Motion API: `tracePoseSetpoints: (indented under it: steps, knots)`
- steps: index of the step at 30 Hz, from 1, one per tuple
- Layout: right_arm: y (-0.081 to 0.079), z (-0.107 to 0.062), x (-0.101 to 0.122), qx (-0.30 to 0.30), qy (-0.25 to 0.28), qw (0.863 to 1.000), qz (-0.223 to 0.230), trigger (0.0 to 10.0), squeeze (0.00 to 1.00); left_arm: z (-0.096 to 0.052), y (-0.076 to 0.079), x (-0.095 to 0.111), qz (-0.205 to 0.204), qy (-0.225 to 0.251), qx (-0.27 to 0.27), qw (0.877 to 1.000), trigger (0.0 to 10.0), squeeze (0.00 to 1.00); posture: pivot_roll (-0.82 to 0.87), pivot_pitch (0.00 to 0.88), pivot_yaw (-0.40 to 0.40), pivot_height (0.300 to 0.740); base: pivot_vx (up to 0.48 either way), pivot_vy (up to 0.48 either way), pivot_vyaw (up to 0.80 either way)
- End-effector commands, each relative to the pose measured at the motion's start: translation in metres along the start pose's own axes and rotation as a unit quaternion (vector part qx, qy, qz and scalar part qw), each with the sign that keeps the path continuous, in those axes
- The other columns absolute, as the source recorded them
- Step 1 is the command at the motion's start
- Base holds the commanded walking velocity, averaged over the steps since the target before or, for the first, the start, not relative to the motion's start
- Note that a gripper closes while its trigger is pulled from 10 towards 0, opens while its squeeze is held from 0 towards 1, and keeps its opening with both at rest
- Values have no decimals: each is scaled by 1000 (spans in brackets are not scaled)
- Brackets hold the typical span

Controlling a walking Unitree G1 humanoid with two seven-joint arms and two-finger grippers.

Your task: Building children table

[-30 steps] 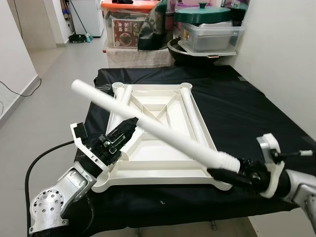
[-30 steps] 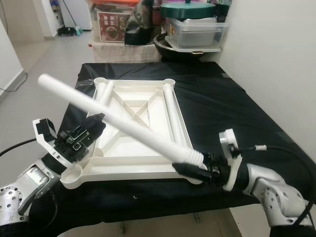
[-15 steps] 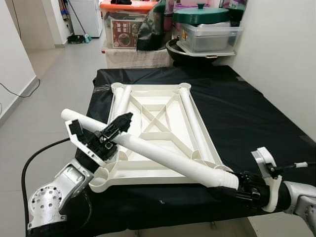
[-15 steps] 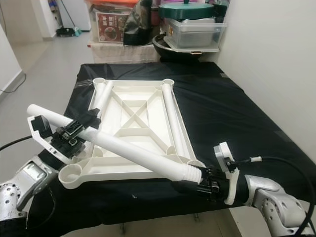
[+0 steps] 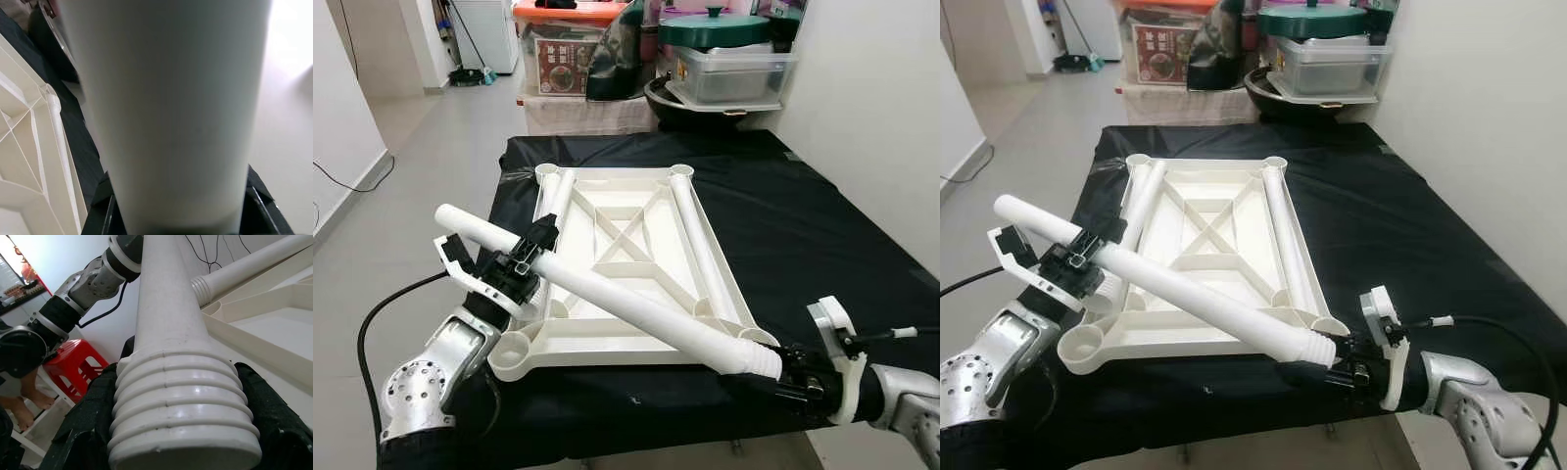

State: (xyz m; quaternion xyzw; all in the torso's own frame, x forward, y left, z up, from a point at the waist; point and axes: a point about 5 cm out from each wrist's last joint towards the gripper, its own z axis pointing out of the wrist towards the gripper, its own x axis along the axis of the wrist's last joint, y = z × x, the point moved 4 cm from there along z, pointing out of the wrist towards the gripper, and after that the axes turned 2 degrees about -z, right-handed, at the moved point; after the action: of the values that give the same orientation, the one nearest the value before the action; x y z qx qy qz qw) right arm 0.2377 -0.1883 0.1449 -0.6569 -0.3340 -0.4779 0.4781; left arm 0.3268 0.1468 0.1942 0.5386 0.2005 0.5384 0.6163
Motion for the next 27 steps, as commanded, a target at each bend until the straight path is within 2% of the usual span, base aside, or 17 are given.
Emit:
tracePoseSetpoints:
  steps: [1, 7, 8, 9, 10, 11, 12, 13, 16, 17, 22, 27]
  knots:
    - [-8, 4, 3, 22, -1, 1000, -13, 0, 0, -5, -12, 11, 27, 19, 44, 998, 0, 0, 41, 0, -37, 740, 0, 0, 0]
    - [-7, 11, 1, 12, 4, 1000, -16, 0, 0, -2, -11, 10, 25, 22, 43, 998, 0, 0, 42, 0, -38, 740, 0, 0, 0]
    - [-6, 12, 0, 5, 4, 1000, -18, 3647, 0, -2, -11, 10, 24, 23, 43, 999, 0, 0, 42, 0, -38, 740, 0, 0, 0]
    - [-6, 12, 0, 5, 4, 1000, -18, 3647, 0, -2, -11, 10, 24, 23, 43, 999, 0, 0, 42, 0, -38, 740, 0, 0, 0]
    - [-4, 14, -2, -5, 3, 1000, -21, 9137, 0, -1, -12, 9, 22, 21, 46, 998, 0, 0, 43, 0, -39, 740, 0, 0, 0]
    - [-2, 16, -3, -13, 2, 1000, -21, 10000, 0, -1, -13, 8, 21, 17, 47, 999, 0, 0, 43, 0, -39, 740, 0, 0, 0]
    - [0, 17, -4, -18, 2, 1000, -20, 10000, 0, -1, -13, 7, 21, 14, 48, 999, 0, 0, 43, 0, -39, 740, 0, 0, 0]
    - [2, 18, -6, -28, 1, 999, -20, 10000, 553, -1, -14, 6, 21, 10, 51, 998, 8314, 0, 43, 0, -37, 740, 0, 0, 0]
    - [4, 18, -6, -34, 0, 999, -20, 10000, 553, -1, -14, 5, 21, 7, 53, 998, 8314, 0, 43, 0, -37, 740, 0, 0, 0]
    - [5, 19, -6, -38, 6, 999, -15, 10000, 1000, 0, -13, 5, 22, 6, 51, 998, 10000, 0, 43, 0, -37, 740, 0, 0, 0]
    - [10, 15, -4, -52, 17, 999, -3, 10000, 1000, 5, -7, 13, 28, 18, 44, 998, 10000, 0, 43, 0, -38, 740, 0, 0, 0]
    - [18, 0, -6, -78, 22, 997, 5, 10000, 1000, 5, -6, 28, 36, 45, 49, 997, 10000, 0, 47, 0, -44, 740, 0, 0, 0]
